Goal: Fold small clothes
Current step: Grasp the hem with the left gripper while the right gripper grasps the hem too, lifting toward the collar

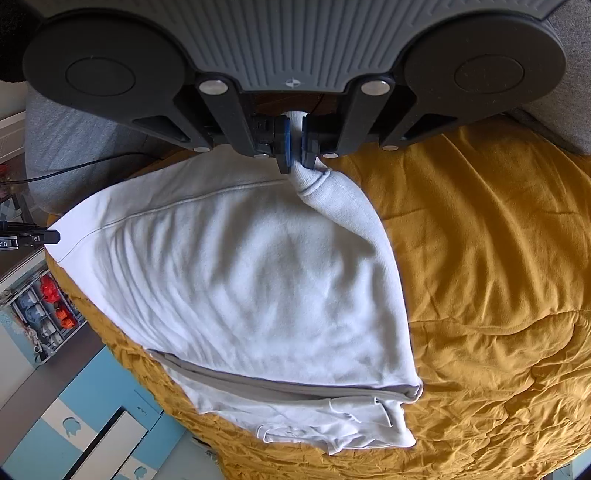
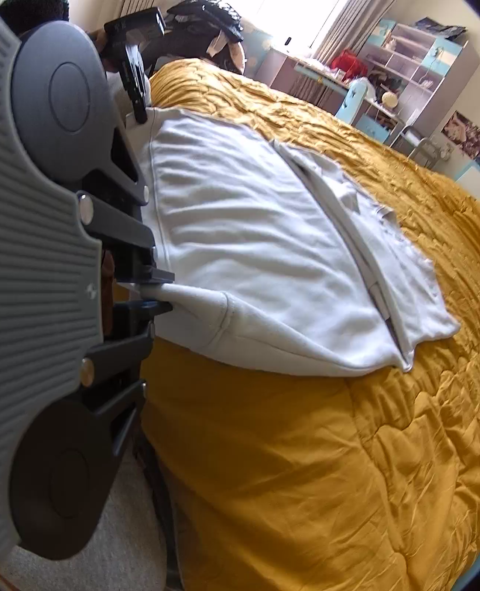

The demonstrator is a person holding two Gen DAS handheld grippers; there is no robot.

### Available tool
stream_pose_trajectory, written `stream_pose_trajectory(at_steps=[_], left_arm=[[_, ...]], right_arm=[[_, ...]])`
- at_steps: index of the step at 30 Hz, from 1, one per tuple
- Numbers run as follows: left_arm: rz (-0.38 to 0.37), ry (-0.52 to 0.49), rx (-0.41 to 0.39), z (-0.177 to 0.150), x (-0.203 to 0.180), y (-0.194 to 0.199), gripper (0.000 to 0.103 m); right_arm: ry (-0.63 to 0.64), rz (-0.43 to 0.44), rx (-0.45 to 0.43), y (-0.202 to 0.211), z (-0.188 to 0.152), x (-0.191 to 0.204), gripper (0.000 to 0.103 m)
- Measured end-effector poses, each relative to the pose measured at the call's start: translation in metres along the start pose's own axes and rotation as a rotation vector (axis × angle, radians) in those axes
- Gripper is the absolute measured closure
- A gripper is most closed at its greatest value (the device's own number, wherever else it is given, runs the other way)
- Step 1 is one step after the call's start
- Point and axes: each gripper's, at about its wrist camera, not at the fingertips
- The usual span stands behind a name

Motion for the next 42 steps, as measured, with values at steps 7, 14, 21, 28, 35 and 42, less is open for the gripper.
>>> stream_pose_trajectory(at_steps=[7, 14, 21, 28, 35, 42], left_arm=[[-0.071, 0.021, -0.146, 0.014, -0.008, 0.013, 0.098], [-0.054, 0.019, -0.238, 0.034, -0.012, 0.027, 0.098], [-0.014, -0.016, -0.271, 0.061, -0.02, 0.041, 0.098], [0.002, -0.032, -0.333, 0.086, -0.03, 0.051, 0.098], [0.094, -0.034, -0.442, 0.122, -0.042, 0.059, 0.098], [0.144, 0.066, -0.46, 0.157, -0.029, 0.052, 0.098]], right_arm=[[-0.003, 0.14, -0.127, 0.012, 0.011, 0.022, 0.1], [0.063, 0.17, -0.179, 0.016, 0.022, 0.037, 0.1], [0.194, 0.107, -0.228, 0.023, 0.041, 0.057, 0.1], [0.326, 0.074, -0.285, 0.028, 0.071, 0.083, 0.101], [0.314, 0.137, -0.408, 0.02, 0.108, 0.091, 0.101], [0.285, 0.19, -0.512, 0.017, 0.144, 0.094, 0.101]])
Point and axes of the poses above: each gripper's, at about its wrist camera, not at the fingertips, and y roughly against the way its jaws point, x to its left, z to its top, and after that the axes turned 9 degrees about z, right-handed
